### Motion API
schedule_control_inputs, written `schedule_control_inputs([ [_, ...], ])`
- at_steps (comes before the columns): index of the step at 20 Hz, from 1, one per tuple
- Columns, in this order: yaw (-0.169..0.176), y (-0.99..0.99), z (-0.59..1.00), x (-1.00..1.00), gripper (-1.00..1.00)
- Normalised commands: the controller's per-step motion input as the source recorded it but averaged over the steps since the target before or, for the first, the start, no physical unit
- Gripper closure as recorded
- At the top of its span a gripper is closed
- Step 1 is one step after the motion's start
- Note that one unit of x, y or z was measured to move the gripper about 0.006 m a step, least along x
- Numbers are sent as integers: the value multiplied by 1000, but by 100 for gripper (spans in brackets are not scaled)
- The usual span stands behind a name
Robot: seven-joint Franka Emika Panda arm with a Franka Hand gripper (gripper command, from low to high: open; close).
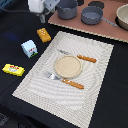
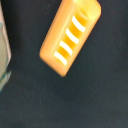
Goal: Place the bread, butter, and milk from the table onto the serving area.
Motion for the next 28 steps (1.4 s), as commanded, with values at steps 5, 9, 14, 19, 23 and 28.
schedule_control_inputs([
  [5, -113, -115, -727, -174, -100],
  [9, -116, 0, -559, -181, -100],
  [14, -118, 131, -192, -197, -100],
  [19, -114, 123, -168, -270, -100],
  [23, -63, 59, -324, -427, -100],
  [28, -5, 165, -303, -537, -100],
])
